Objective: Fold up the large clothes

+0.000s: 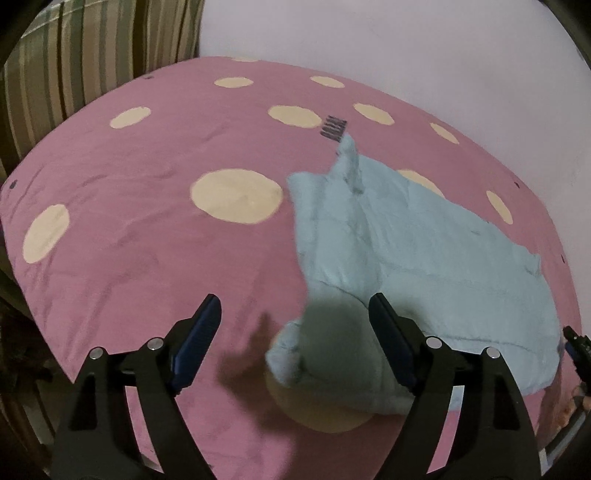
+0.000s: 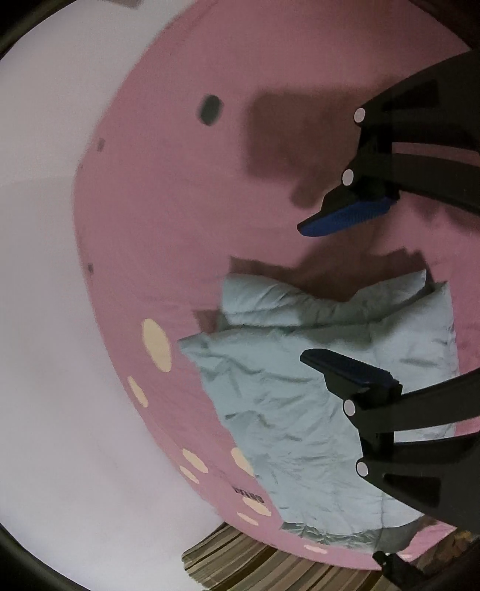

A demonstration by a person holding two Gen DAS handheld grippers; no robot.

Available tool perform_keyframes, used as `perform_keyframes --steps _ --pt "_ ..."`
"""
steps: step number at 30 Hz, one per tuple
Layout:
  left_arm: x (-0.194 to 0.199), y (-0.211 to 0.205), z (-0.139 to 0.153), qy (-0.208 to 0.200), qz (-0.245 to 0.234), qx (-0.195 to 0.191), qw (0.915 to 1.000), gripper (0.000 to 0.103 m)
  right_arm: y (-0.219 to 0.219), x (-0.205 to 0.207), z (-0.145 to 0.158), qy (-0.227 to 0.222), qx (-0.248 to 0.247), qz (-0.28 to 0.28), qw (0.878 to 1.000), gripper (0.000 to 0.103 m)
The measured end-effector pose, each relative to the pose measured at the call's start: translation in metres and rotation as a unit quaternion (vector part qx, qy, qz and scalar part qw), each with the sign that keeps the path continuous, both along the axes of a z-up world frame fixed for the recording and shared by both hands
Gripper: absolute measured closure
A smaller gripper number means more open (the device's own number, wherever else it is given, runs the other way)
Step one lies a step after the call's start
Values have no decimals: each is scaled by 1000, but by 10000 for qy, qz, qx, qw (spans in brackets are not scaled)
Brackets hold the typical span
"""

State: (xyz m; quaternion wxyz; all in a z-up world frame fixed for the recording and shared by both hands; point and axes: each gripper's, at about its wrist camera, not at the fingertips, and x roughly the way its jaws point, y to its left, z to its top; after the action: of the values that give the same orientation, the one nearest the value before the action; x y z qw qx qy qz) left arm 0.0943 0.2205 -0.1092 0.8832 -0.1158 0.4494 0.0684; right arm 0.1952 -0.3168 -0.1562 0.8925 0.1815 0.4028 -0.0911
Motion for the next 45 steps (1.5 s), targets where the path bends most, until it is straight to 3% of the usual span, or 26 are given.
perform_keyframes --steps 2,4,9,15,19,25,33,37,42,44,45 --pt "1 2 6 -72 5 128 9999 21 11 3 10 -65 0 150 9999 57" --pt "5 1 13 -133 -55 151 9998 21 26 8 19 -136 6 362 9993 60" --pt "19 -5 18 -116 -200 115 9997 21 86 35 23 -46 209 1162 9930 61" --pt "35 -13 11 11 -371 173 9992 21 161 71 13 171 112 1856 9824 63" --pt "42 -13 6 63 -379 114 9992 21 188 82 4 267 -118 1968 9800 63" --pt "57 -15 -5 208 -419 140 9988 21 201 92 -39 729 -418 1944 9773 63" --pt "80 -15 -20 410 -489 95 9979 21 203 92 -43 705 -544 1993 9759 63" --pt "93 -8 -35 644 -531 -125 9964 21 204 91 -41 663 -569 1992 9761 63" --pt "101 6 -62 957 -488 -830 9907 21 206 91 -43 610 -603 1996 9761 63" --pt "101 9 -70 962 -482 -1023 9889 25 206 90 -43 588 -631 1998 9760 63" --pt "102 9 -72 929 -536 -1091 9882 33 206 90 -43 577 -647 1998 9760 63"
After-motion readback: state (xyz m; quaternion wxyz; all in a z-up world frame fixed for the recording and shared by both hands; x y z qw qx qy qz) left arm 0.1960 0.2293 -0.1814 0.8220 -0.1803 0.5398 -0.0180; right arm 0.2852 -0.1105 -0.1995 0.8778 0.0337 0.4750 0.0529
